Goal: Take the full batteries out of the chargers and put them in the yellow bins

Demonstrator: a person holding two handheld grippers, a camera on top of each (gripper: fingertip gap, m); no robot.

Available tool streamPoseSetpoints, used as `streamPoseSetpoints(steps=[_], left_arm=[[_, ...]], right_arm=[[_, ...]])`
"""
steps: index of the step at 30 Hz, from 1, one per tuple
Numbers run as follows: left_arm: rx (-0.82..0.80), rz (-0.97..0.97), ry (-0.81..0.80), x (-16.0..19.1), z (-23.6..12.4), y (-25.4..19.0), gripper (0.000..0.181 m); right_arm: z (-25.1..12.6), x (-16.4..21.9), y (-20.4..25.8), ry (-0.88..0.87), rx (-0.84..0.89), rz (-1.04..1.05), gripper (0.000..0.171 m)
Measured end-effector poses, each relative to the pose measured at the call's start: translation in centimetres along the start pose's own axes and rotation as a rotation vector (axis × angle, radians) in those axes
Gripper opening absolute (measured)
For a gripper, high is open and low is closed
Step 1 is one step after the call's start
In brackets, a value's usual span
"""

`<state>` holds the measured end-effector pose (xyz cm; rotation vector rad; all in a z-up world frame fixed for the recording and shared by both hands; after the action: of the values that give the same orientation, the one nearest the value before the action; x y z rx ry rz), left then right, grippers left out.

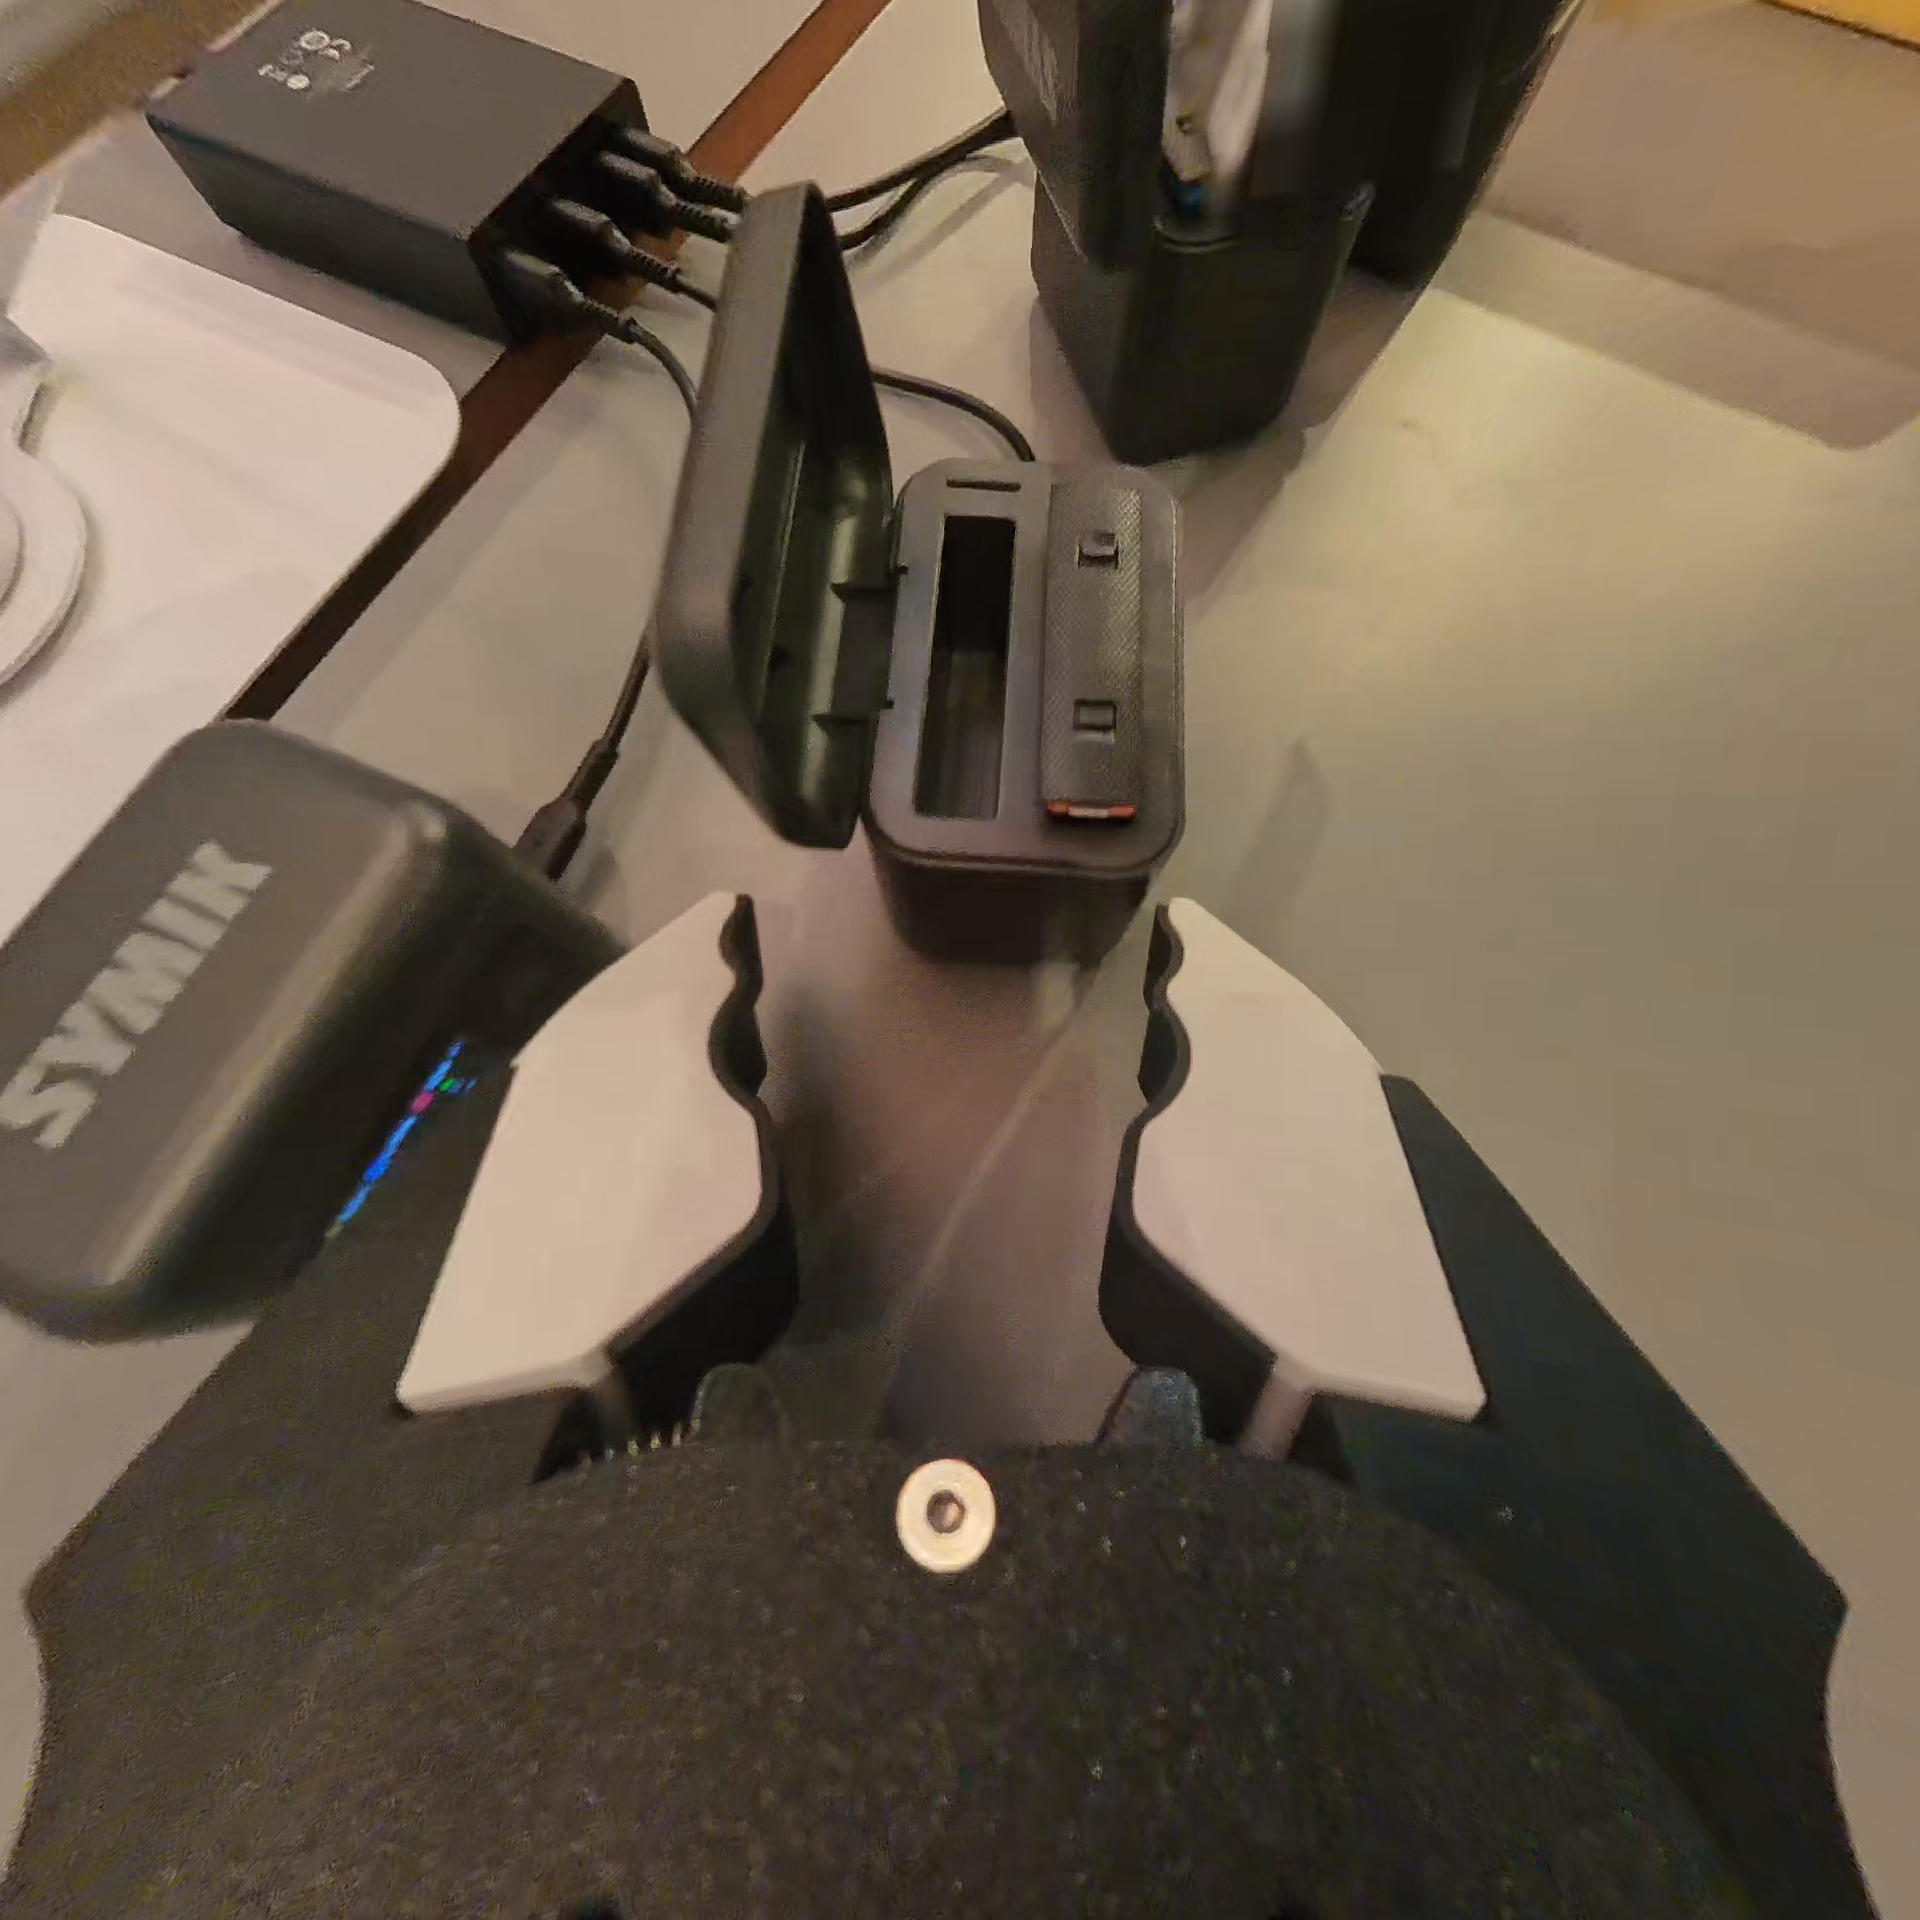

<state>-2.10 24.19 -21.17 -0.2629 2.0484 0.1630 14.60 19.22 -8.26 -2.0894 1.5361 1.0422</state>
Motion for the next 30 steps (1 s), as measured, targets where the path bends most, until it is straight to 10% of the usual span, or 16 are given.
streamPoseSetpoints(steps=[12, 24, 30], left_arm=[[0.094, 0.34, -0.232, -6.7, -4.9, -7.9, 0.055], [-0.048, 0.488, -0.348, -5.5, -2.2, -16.1, 0.011], [0.16, 0.417, -0.429, -4.7, -2.4, -16.3, 0.011]], right_arm=[[-6.4, 8.2, -0.4, -0.208, -0.299, -0.014, 0.057], [-6.8, 13.1, 0.2, -0.344, -0.539, 0.237, 0.058], [-9.6, 13.2, 0.7, -0.323, -0.531, -0.297, 0.059]])
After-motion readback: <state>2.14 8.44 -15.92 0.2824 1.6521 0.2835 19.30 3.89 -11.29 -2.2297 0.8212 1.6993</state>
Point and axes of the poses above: each gripper's, where its closed fingertips meet, z out along the fingers, x out of its underside, y = z × x across the jaws, the point moved 10 cm from there along -z, back along the fingers, and after that the axes turned 11 degrees about -y, right-handed, at the moved point
